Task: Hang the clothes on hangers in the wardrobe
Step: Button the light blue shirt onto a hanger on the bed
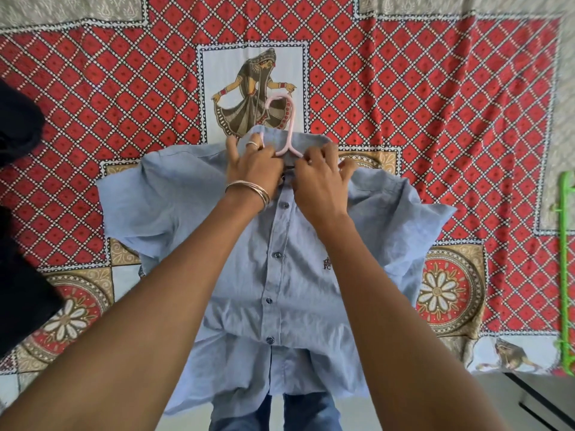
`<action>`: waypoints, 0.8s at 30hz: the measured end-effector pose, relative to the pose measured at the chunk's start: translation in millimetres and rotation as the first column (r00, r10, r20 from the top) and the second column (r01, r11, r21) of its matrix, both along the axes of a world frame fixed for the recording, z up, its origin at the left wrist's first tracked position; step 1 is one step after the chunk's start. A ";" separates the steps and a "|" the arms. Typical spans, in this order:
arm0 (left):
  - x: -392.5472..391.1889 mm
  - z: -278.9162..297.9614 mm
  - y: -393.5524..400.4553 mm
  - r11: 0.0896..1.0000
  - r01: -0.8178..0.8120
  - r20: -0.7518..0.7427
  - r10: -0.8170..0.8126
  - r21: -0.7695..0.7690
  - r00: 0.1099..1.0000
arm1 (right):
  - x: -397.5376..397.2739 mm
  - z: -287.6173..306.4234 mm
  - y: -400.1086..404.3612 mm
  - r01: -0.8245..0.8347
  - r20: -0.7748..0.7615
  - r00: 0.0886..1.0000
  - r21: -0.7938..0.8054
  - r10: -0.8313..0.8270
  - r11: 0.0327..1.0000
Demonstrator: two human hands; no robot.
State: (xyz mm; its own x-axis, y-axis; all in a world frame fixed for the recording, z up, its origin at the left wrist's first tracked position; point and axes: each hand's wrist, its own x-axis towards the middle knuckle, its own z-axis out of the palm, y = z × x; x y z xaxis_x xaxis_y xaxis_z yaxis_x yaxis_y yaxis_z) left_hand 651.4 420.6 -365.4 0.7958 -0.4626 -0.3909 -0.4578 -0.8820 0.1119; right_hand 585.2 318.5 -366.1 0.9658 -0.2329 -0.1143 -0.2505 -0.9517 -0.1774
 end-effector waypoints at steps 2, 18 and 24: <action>4.1 2.3 -2.5 1.000 -0.007 -0.018 0.007 0.023 1.000 | 1.5 -1.1 -8.3 -0.030 -0.112 0.993 0.049 0.035 0.998; 25.1 15.2 -5.1 0.682 -0.667 -0.636 0.379 -0.300 0.673 | -2.4 6.3 -9.4 0.112 0.088 0.979 0.518 -0.183 0.848; 29.3 16.6 -3.2 0.664 -0.683 -0.678 0.352 -0.305 0.645 | -3.2 5.4 -10.3 0.120 0.102 0.972 0.565 -0.214 0.816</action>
